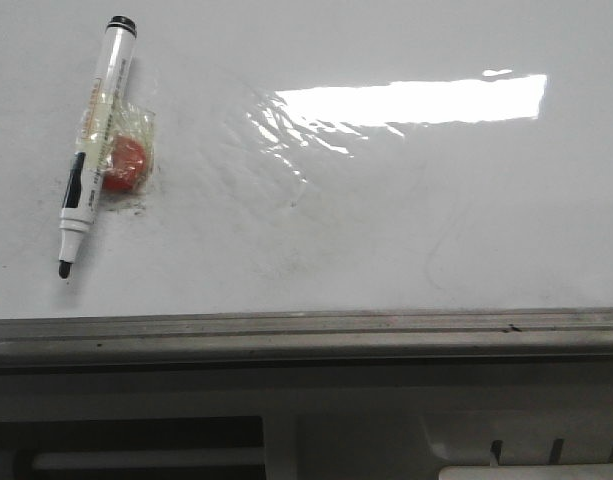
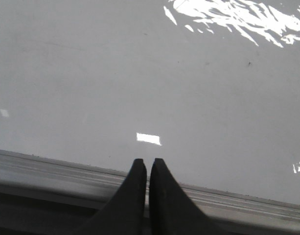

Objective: Write number 8 on whiteboard

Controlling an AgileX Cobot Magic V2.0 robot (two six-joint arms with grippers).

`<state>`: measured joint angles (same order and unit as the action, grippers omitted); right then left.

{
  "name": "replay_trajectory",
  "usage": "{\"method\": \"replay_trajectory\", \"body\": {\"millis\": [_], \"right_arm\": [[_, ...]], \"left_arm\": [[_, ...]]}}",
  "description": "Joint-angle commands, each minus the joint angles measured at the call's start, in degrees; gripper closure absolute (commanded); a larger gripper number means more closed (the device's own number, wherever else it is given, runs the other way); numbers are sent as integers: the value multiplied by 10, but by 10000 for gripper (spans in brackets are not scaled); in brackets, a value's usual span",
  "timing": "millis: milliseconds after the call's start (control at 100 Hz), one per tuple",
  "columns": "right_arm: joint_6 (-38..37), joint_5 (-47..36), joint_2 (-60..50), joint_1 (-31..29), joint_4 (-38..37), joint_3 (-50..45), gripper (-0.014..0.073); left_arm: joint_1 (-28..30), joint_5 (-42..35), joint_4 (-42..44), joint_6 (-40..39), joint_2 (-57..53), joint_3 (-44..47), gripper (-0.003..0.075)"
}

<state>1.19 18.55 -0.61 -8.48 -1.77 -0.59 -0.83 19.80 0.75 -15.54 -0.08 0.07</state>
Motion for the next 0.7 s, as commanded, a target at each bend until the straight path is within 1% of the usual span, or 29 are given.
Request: {"method": "replay_trajectory", "body": {"millis": [0,110,200,280,460,690], "right_arm": [[5,-15,-12,-4,-10,-8,657],[5,-15,-12,-4,-10,-8,657],[5,-15,-12,-4,-10,-8,657],[5,-15,-12,-4,-10,-8,657],[5,-15,-12,-4,-10,-8,657],[5,-15,-12,-4,-10,-8,657]], "left_arm": [[1,-30,14,-3,-17,18,741],[1,-32,30,-3,-17,18,741],[1,-48,48,-3,-17,18,741],[1,-61,48,-3,-17,18,741],[1,-66,47,-3,-17,18,741],[1,-100,45,-3,-17,18,741]]}}
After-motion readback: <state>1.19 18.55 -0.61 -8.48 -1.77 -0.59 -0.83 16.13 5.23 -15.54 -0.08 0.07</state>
